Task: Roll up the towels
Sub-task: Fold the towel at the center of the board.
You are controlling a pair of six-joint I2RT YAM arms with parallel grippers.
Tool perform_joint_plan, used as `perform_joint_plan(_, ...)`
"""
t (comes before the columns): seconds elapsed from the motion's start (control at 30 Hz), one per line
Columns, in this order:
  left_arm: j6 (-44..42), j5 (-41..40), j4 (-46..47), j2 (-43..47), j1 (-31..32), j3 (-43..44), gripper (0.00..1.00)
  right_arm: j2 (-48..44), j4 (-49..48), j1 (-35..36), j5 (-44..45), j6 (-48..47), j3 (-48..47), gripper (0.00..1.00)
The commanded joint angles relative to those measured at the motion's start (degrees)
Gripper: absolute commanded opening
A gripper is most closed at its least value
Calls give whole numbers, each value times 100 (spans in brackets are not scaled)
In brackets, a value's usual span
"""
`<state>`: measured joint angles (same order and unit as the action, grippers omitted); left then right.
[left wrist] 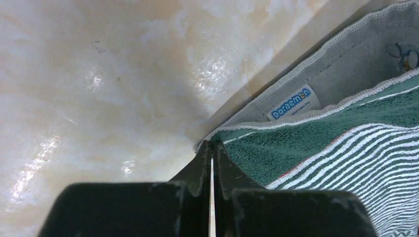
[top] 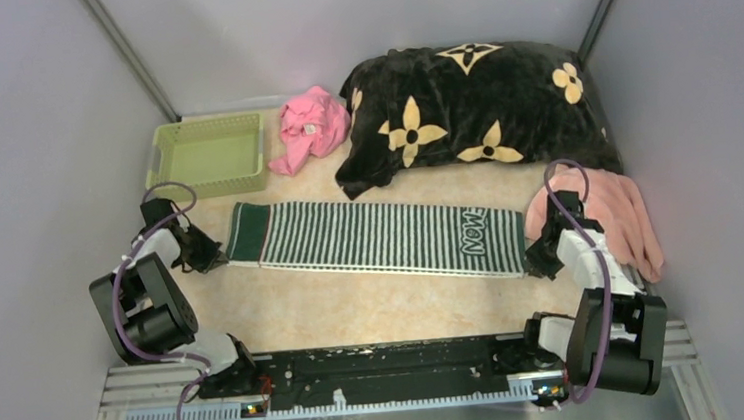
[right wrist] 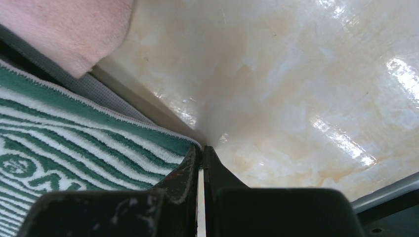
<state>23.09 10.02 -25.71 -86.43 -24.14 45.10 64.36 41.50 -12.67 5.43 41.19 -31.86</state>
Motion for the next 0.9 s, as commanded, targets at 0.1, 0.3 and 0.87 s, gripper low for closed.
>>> perform_joint_plan(0.1, -16, -657, 84, 29, -249, -137, 0, 481, -709, -67, 132, -122, -21, 0)
perform_joint_plan(0.3, -21, -646, 32, 220, -300, -123, 0, 688, -793, -69, 5, -282, -183, 0)
perform_joint_plan(0.87, 73, -741, -131, 782, -306, -71, 0, -472, 154, -68, -310, -506, -552, 0)
